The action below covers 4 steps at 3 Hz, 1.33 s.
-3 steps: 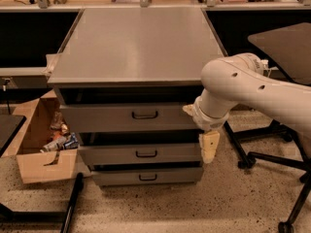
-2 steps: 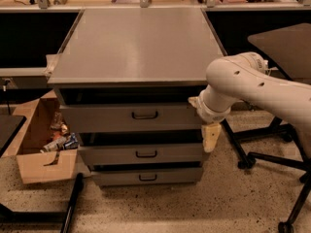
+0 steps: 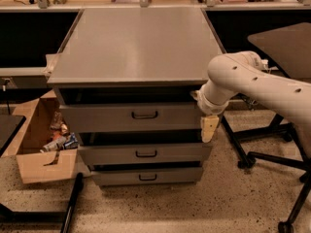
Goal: Open top drawer
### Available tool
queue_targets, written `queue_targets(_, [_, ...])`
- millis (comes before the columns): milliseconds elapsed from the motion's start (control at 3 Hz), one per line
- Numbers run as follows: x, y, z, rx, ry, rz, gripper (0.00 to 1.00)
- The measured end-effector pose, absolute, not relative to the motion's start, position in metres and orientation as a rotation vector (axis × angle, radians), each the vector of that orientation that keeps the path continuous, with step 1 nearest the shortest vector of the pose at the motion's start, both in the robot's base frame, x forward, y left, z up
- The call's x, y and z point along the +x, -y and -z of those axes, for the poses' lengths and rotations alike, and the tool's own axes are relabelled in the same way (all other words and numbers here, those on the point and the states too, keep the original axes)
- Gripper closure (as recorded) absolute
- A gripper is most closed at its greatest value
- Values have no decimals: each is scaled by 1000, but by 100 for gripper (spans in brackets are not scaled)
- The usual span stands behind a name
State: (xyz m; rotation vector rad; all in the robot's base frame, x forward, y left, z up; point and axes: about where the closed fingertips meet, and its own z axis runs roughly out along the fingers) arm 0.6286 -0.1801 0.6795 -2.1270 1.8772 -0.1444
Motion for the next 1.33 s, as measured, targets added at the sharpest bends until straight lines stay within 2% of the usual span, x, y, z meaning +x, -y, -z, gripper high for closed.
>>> queue_targets(333, [639,177,-658,-2129,-1897,88,16])
queue_targets(1000, [633,175,-650,-2123,-1912,43,62])
queue_targets(1333, [633,175,-655,-2123,-1912,43,90])
